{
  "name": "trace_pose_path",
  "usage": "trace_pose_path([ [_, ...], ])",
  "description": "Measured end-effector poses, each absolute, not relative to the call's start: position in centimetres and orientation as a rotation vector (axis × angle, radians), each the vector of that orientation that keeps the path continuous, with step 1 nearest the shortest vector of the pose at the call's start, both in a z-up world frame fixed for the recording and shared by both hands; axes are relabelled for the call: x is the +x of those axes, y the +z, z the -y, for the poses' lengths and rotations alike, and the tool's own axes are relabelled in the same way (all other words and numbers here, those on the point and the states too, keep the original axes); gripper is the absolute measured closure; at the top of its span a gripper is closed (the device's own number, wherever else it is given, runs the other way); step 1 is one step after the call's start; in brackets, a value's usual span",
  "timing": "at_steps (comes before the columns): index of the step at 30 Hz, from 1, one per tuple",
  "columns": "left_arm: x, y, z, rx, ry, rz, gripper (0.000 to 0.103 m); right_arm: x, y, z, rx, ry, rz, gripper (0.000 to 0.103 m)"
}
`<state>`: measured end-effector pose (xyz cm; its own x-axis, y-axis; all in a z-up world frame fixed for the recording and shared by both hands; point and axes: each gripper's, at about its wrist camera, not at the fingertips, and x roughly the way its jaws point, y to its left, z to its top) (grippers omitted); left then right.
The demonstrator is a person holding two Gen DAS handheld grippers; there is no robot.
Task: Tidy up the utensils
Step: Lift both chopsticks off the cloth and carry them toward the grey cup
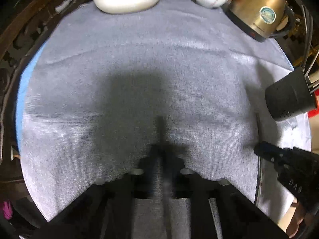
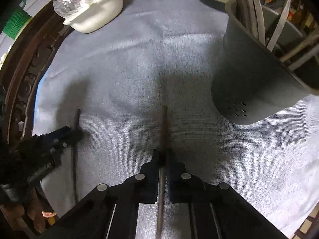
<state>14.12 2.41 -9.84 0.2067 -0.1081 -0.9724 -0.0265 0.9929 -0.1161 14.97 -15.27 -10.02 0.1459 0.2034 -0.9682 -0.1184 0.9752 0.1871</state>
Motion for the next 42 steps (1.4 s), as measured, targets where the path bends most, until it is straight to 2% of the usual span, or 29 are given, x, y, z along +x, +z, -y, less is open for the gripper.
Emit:
trace_pose_path([
  [5,14.4,-9.7,-2.9,-0.120,-0.103,-1.378,0.097,15.5,-10.1,14.5,0.019,0.240,-1.419,0.096],
  [9,14.2,-9.4,-3.3,-0.185,-0.142,-1.347,0.098,14.6,-9.8,15.2,0.086,0.244,-1.374,0.097],
  [19,8.9,-2.8,-3.7,-0.306,-0.194,-1.059,0.098,9.8,-2.7,17.4,0.197,0.254,-1.075,0.097],
  [28,6.9,4.3,-2.8,-0.263,-0.146,-0.662,0.097,6.9,2.9,17.1,0.126,0.174,-0.754,0.097],
  [33,6.7,4.4,-2.1,-0.252,-0.078,-0.495,0.097,5.7,4.5,17.0,0.066,0.100,-0.586,0.097],
  [38,7.0,3.7,-1.8,-0.244,-0.042,-0.459,0.097,5.4,4.9,17.2,0.055,0.043,-0.458,0.097],
  [42,6.6,3.2,-2.0,-0.229,-0.031,-0.449,0.097,5.6,3.6,17.3,0.022,0.005,-0.437,0.097],
])
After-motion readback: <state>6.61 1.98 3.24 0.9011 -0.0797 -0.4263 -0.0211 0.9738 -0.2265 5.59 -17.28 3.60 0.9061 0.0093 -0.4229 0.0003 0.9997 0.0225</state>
